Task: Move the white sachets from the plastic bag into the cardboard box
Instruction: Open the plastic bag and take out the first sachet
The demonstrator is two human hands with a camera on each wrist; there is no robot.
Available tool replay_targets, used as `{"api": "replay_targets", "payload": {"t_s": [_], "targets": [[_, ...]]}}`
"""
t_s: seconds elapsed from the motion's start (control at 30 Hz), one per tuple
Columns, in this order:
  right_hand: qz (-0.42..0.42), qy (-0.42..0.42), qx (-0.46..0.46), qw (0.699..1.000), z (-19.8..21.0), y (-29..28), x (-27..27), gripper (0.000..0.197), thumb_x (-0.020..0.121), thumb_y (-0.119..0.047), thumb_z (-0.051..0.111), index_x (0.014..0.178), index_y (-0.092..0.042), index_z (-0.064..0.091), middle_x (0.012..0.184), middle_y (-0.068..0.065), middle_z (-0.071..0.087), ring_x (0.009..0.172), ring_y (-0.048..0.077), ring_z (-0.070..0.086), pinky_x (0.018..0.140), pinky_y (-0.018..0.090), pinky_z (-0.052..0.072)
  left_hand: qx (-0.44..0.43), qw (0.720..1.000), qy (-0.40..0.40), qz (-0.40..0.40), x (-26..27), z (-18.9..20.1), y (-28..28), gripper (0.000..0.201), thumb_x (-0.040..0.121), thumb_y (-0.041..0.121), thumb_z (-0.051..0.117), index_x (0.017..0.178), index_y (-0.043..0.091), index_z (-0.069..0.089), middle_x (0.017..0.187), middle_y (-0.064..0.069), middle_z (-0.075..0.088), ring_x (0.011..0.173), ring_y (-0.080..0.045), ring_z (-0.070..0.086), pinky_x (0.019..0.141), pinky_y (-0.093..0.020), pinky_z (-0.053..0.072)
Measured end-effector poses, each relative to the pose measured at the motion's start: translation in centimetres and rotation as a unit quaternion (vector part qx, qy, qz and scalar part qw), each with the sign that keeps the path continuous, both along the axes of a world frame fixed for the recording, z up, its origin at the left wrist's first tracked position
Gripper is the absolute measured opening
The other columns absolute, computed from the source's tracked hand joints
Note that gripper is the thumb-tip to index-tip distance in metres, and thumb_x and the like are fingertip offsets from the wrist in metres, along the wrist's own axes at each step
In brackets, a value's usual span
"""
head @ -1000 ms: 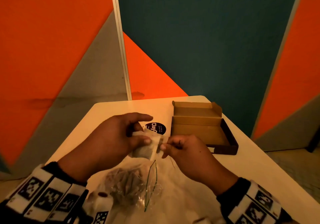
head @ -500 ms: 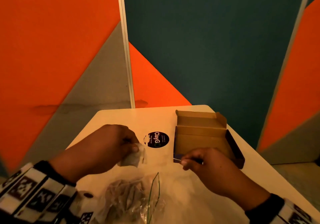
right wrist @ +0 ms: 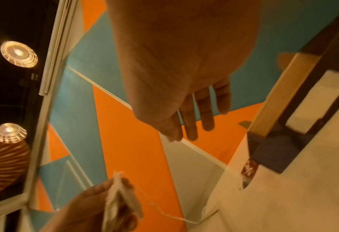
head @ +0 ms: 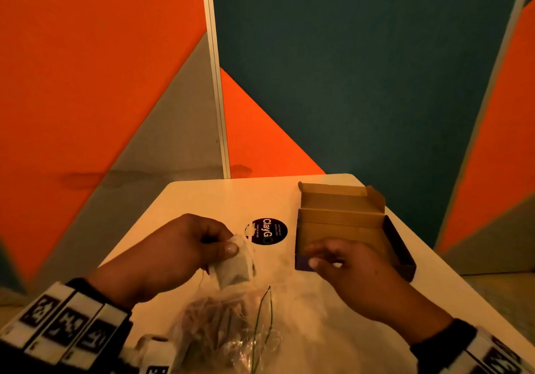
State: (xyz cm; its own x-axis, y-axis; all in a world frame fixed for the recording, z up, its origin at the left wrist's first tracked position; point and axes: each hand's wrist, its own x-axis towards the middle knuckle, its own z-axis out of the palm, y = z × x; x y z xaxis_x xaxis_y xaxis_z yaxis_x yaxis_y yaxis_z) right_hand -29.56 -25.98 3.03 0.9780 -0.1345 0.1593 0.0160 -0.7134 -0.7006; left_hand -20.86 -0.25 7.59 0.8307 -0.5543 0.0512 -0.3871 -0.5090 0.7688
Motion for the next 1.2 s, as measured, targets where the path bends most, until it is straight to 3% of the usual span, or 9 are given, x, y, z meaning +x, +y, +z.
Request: {"api": "replay_targets", "payload": {"t_s": [0.1, 0.27, 0.5, 0.67, 0.73, 0.87, 0.97, 1.1, 1.2], "targets": [[0.014, -0.076, 0.061, 0.995, 0.7, 2.1, -0.4, 0.018, 0.090, -0.042, 0.062, 0.101, -0.056, 0.059, 0.096, -0.024, 0.063, 0.085, -0.002, 0.060, 0.072, 0.014, 0.049, -0.042, 0.998, 0.046, -0.028, -0.8, -0.6, -1.0, 0.018, 0.091, 0.022, 0.065, 0.081, 0.010, 0.075, 0.077, -0.006, 0.072, 0.067, -0.013, 0.061, 0.063, -0.021, 0.049], [0.072, -0.127, 0.224, 0.964, 0.6, 4.7, -0.8, 0.025, 0.092, -0.019, 0.064, 0.101, -0.042, 0.062, 0.105, -0.022, 0.069, 0.100, -0.001, 0.065, 0.088, 0.033, 0.055, -0.155, 0.980, 0.127, -0.013, -1.8, -2.2, -2.3, 0.021, 0.090, 0.020, 0.063, 0.085, 0.001, 0.073, 0.089, -0.020, 0.071, 0.076, -0.025, 0.061, 0.071, -0.034, 0.048], [0.058, -0.108, 0.310, 0.943, 0.3, 5.2, -0.4, 0.031, 0.097, -0.008, 0.053, 0.092, -0.030, 0.074, 0.092, -0.010, 0.075, 0.084, 0.010, 0.071, 0.067, 0.025, 0.059, -0.278, 0.937, 0.210, 0.036, -2.5, -3.9, -3.9, 0.025, 0.091, 0.009, 0.060, 0.098, -0.014, 0.065, 0.102, -0.035, 0.067, 0.082, -0.035, 0.065, 0.070, -0.037, 0.056], [0.013, -0.116, 0.217, 0.969, -0.9, 4.5, 0.3, 0.042, 0.100, -0.011, 0.047, 0.081, -0.039, 0.072, 0.091, -0.019, 0.071, 0.087, -0.005, 0.064, 0.066, 0.012, 0.052, -0.314, 0.923, 0.205, 0.080, -2.9, -3.7, -4.1, 0.029, 0.077, 0.009, 0.070, 0.106, 0.003, 0.066, 0.100, -0.038, 0.062, 0.078, -0.039, 0.065, 0.066, -0.046, 0.058], [-0.012, -0.097, 0.174, 0.980, -1.3, 4.0, 0.4, 0.046, 0.101, -0.010, 0.043, 0.078, -0.039, 0.071, 0.093, -0.020, 0.068, 0.087, -0.005, 0.062, 0.066, 0.009, 0.049, -0.289, 0.937, 0.175, 0.090, -2.9, -3.2, -3.7, 0.028, 0.081, 0.006, 0.070, 0.109, 0.010, 0.065, 0.098, -0.033, 0.065, 0.081, -0.042, 0.069, 0.072, -0.052, 0.059], [-0.016, -0.011, 0.166, 0.986, -1.3, 3.4, 0.4, 0.046, 0.101, -0.007, 0.041, 0.080, -0.031, 0.074, 0.097, -0.016, 0.066, 0.088, 0.007, 0.063, 0.069, 0.024, 0.056, -0.208, 0.972, 0.088, 0.072, -2.8, -2.2, -2.9, 0.028, 0.087, 0.007, 0.069, 0.110, 0.021, 0.063, 0.087, -0.015, 0.072, 0.076, -0.023, 0.073, 0.062, -0.028, 0.057], [-0.001, 0.018, 0.183, 0.983, -0.4, 3.5, -0.1, 0.031, 0.098, -0.014, 0.051, 0.088, -0.032, 0.075, 0.096, -0.015, 0.067, 0.087, 0.012, 0.065, 0.065, 0.026, 0.056, -0.103, 0.994, 0.004, 0.027, -2.6, -1.6, -2.5, 0.032, 0.088, 0.011, 0.071, 0.109, 0.033, 0.061, 0.088, -0.002, 0.073, 0.080, -0.013, 0.070, 0.071, -0.029, 0.055], [0.059, 0.003, 0.151, 0.987, 0.7, 4.3, -0.5, 0.015, 0.089, -0.045, 0.062, 0.095, -0.040, 0.074, 0.095, -0.017, 0.070, 0.087, 0.006, 0.064, 0.075, 0.029, 0.057, 0.011, 0.996, -0.084, -0.025, -2.7, -0.7, -2.8, 0.042, 0.086, 0.018, 0.073, 0.112, 0.045, 0.054, 0.091, 0.013, 0.069, 0.082, -0.002, 0.066, 0.073, -0.021, 0.052], [0.068, -0.012, 0.079, 0.994, 1.2, 5.1, -0.3, 0.015, 0.089, -0.046, 0.063, 0.093, -0.038, 0.075, 0.092, -0.019, 0.071, 0.084, 0.003, 0.063, 0.078, 0.028, 0.055, 0.058, 0.986, -0.146, -0.046, -2.8, -0.3, -3.2, 0.046, 0.086, 0.022, 0.073, 0.116, 0.049, 0.049, 0.093, 0.018, 0.063, 0.080, 0.000, 0.063, 0.069, -0.017, 0.049]]}}
